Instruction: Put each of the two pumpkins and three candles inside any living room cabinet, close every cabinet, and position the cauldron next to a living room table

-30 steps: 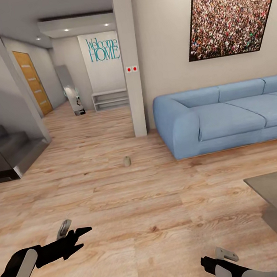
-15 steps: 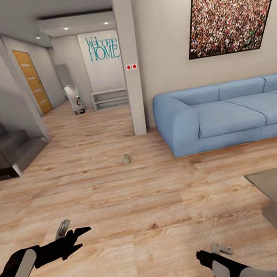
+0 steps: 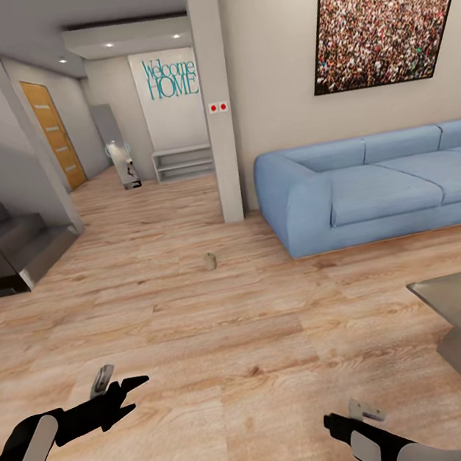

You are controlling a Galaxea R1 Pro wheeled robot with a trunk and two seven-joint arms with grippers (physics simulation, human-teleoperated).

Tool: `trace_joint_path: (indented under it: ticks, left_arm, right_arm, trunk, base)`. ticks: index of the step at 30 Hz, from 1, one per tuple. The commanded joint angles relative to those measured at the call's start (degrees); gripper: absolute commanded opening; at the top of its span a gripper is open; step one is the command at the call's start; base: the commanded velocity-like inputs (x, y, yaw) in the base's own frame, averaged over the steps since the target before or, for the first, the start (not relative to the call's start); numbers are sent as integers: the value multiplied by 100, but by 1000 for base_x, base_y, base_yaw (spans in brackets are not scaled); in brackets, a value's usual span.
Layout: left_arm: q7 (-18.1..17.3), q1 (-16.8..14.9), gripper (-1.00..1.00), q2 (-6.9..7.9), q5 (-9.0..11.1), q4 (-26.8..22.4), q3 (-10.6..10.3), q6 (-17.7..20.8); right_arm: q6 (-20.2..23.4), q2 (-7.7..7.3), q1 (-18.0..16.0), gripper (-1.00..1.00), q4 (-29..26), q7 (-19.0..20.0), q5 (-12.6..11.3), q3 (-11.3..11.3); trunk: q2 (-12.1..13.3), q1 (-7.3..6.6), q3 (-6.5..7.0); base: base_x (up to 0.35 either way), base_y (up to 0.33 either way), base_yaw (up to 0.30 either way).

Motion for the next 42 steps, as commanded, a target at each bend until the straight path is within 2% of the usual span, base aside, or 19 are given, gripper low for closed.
trace_joint_path:
  ticks: [1,8,24,29,35,42]
  left_arm:
    - [-31,-4,100,-1,-20,2,14,30]
    - [-31,-4,100,-2,-22,11,15,28]
    - [-31,-4,100,-3,-20,12,15,28]
    - [-31,-4,100,-3,-19,12,14,29]
    - [-31,-4,100,-3,-19,12,14,28]
    - [-32,-4,100,4,-19,12,20,28]
  right_arm:
    - [6,3,-2,100,-1,-41,-61,49]
    - [443,8,-2,100,9,-92,-63,49]
    - [667,5,-2,100,12,-107,-61,49]
    - [708,13,-2,100,11,-304,-54,49]
    - [712,14,-2,100,9,-394,-52,50]
    - [713,14,-2,100,7,-394,-52,50]
  trunk:
    - [-44,21,-24]
    - [-324,175,-149]
    - [-966,527,-436]
    - [-1164,635,-527]
    - [-1172,650,-659]
    - [-1181,668,-815]
  base:
    - [0,0,0]
    - [0,0,0]
    - [0,0,0]
    - [0,0,0]
    - [-10,0,0]
    - [-197,0,0]
